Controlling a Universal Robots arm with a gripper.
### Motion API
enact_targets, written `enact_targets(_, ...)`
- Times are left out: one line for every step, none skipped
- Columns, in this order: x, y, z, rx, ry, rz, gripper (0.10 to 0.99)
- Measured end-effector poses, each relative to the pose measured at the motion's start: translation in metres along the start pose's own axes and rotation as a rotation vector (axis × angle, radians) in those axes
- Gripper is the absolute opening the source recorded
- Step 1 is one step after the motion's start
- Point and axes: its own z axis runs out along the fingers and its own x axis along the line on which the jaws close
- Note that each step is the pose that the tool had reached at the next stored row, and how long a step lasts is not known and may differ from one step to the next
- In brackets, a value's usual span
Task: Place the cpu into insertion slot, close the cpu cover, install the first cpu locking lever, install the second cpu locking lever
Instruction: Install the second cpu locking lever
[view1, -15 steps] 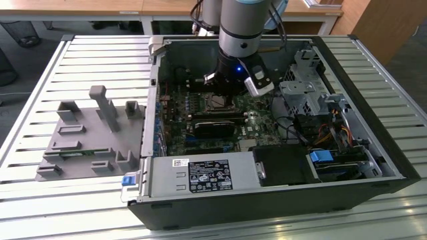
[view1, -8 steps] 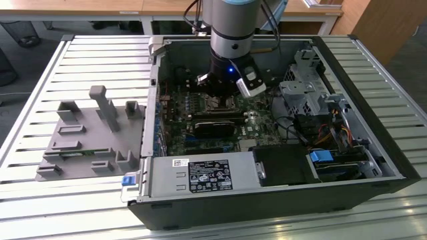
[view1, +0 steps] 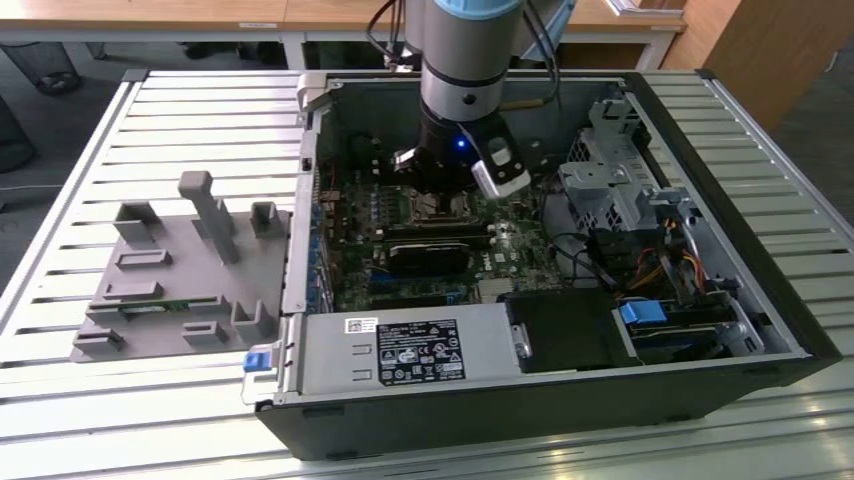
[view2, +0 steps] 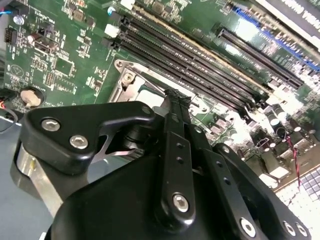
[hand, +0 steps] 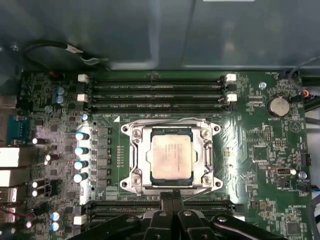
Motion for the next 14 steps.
enact_targets(0.0002, -0.0010, 0.0000, -0.002, 0.0001, 0.000, 0.118)
enact_targets(0.0008, -0.0019, -0.0001, -0.004, 0.0002, 0.000, 0.118)
enact_targets(0.0018, -0.0025, 0.0000, -0.005, 0.0003, 0.000, 0.118)
enact_targets(0.0030, -0.0030, 0.0001, -0.006, 0.0002, 0.000, 0.118)
enact_targets(0.0045, -0.0035, 0.0002, -0.007, 0.0002, 0.000, 0.118)
enact_targets(0.0060, -0.0040, 0.0002, -0.007, 0.0002, 0.000, 0.118)
enact_targets(0.0074, -0.0044, 0.0004, -0.008, 0.0002, 0.000, 0.118)
enact_targets(0.0086, -0.0047, 0.0005, -0.008, 0.0002, 0.000, 0.118)
enact_targets(0.0098, -0.0050, 0.0007, -0.009, 0.0003, 0.000, 0.118)
enact_targets(0.0106, -0.0051, 0.0010, -0.009, 0.0002, 0.000, 0.118)
enact_targets(0.0110, -0.0052, 0.0013, -0.010, 0.0003, 0.000, 0.118)
enact_targets(0.0112, -0.0058, 0.0012, -0.011, 0.0006, 0.000, 0.118)
enact_targets(0.0114, -0.0066, 0.0012, -0.014, 0.0006, 0.000, 0.118)
enact_targets(0.0115, -0.0074, 0.0012, -0.018, 0.0006, 0.000, 0.118)
